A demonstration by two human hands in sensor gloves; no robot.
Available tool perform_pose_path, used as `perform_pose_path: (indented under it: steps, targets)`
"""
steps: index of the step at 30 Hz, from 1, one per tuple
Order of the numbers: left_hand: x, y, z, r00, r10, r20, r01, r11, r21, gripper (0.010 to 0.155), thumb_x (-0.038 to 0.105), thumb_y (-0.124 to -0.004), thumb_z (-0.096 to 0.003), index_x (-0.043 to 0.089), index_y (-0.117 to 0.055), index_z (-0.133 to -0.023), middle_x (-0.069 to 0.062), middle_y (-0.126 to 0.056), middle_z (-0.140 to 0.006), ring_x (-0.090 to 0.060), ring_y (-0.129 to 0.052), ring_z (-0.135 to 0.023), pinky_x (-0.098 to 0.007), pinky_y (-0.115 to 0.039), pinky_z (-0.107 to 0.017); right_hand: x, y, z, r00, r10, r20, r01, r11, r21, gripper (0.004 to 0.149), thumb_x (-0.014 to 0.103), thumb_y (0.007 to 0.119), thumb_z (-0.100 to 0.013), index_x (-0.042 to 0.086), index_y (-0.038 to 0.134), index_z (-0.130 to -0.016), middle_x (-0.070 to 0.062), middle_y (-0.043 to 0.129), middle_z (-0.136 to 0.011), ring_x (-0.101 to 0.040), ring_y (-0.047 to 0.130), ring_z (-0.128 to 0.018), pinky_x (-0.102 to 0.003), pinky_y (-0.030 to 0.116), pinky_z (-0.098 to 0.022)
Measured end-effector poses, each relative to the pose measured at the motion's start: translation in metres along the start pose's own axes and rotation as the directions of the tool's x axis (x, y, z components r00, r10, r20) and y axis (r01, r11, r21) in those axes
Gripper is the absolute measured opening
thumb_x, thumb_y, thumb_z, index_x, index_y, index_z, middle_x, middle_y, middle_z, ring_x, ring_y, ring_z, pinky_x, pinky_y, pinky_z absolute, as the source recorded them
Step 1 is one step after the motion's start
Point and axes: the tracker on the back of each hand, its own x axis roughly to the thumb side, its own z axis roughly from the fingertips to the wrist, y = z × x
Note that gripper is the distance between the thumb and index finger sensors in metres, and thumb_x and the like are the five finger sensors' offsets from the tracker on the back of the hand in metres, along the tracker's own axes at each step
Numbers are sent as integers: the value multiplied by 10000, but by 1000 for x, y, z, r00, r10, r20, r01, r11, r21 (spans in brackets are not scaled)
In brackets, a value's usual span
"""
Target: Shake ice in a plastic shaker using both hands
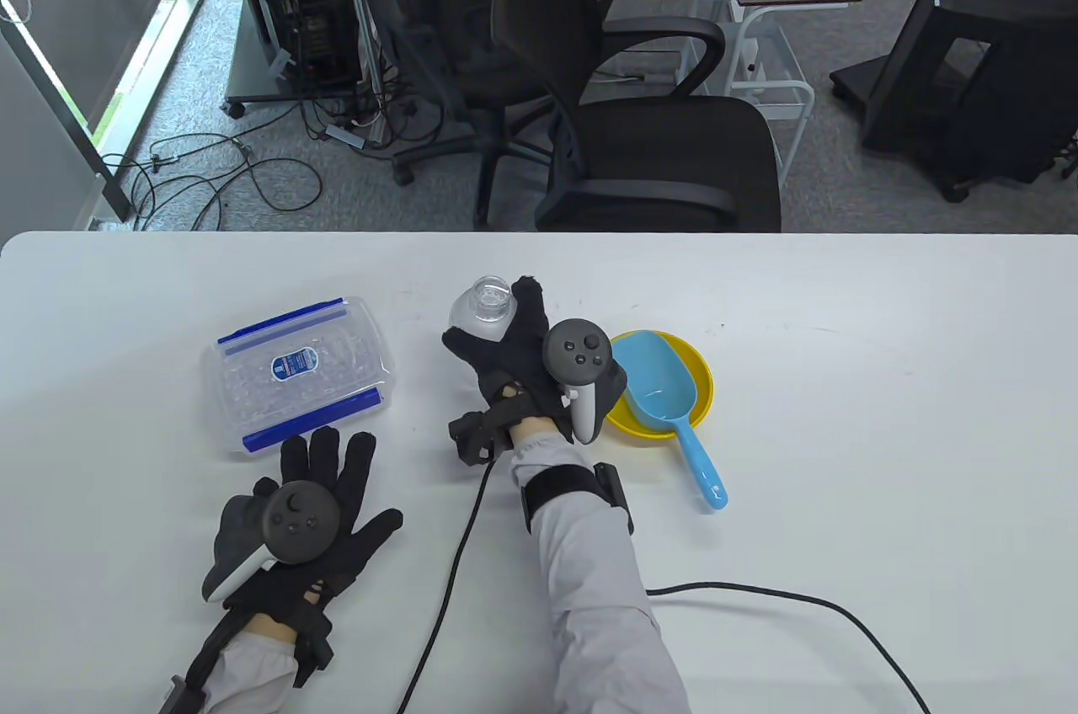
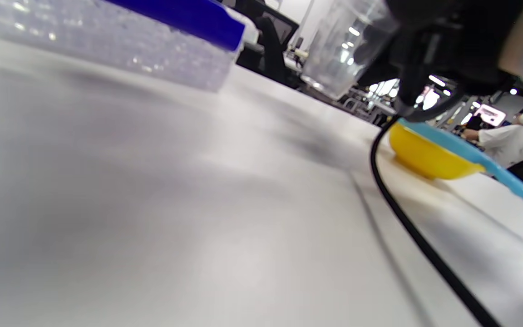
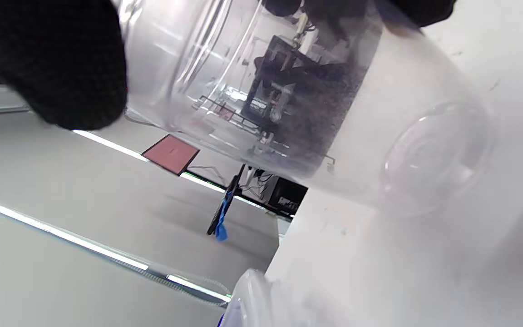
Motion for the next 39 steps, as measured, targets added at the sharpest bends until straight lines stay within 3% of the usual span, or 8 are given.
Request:
perform_pose_path:
  steps: [9,19,24,26,29,32,35,39]
  targets:
    - [37,19,17,955,225,191,-255,955,152,875,662,-552,-600,280,3,-1159,-244,-17,-1213,-527,0,-1072,-815,-205,-687,33,-42,82,955,118,273,-132,991,31,1053,437,989,-387,144,221,-1046,-305,344,-1072,-593,488,-935,-762,516,-622]
    - [107,47,8,837,355,416,-435,893,113,1031,714,-653,-577,275,101,-1125,-256,13,-1214,-565,-37,-1087,-828,-252,-702,47,-55,143,829,215,516,-215,975,-61,1064,430,990,-385,129,212,-1046,-312,349,-1069,-600,488,-931,-766,512,-621]
    - [118,27,-7,759,475,446,-563,823,81,1082,677,-750,-561,257,50,-1156,-271,-166,-1235,-551,-251,-1121,-777,-403,-740,39,-46,153,814,200,545,-219,975,-31,1072,438,983,-388,104,197,-1038,-332,353,-1056,-607,499,-920,-770,530,-609]
    - [113,20,-10,744,501,441,-614,774,156,1060,687,-810,-524,266,-111,-1200,-192,-333,-1247,-487,-305,-1131,-722,-445,-759,36,-45,155,813,230,535,-245,969,-44,1088,436,977,-392,87,173,-1036,-339,344,-1052,-610,486,-921,-775,525,-608]
    - [108,12,-14,701,561,440,-677,717,163,1040,673,-871,-493,230,-267,-1214,-157,-458,-1217,-452,-418,-1123,-678,-502,-768,30,-44,152,808,203,553,-244,970,-1,1096,427,974,-388,98,152,-1034,-335,336,-1057,-600,473,-933,-774,505,-626]
    - [97,9,-15,685,595,419,-710,675,203,980,701,-849,-507,211,-360,-1201,-168,-529,-1191,-440,-568,-1088,-657,-572,-763,26,-38,151,787,199,585,-278,959,48,1102,408,972,-391,125,123,-1035,-330,316,-1070,-586,459,-950,-766,488,-647]
    - [84,5,-18,593,711,378,-799,575,173,925,730,-815,-533,202,-426,-1185,-180,-595,-1159,-433,-655,-1046,-641,-623,-757,21,-30,150,759,237,606,-330,943,44,1097,372,971,-395,155,103,-1029,-310,297,-1083,-547,459,-965,-725,501,-675]
    - [78,-4,-19,519,796,311,-855,493,164,879,757,-787,-540,184,-517,-1149,-203,-653,-1123,-429,-743,-985,-629,-687,-720,18,-22,147,761,289,581,-363,932,13,1156,480,969,-379,226,33,-1007,-311,380,-1061,-550,583,-913,-700,600,-638]
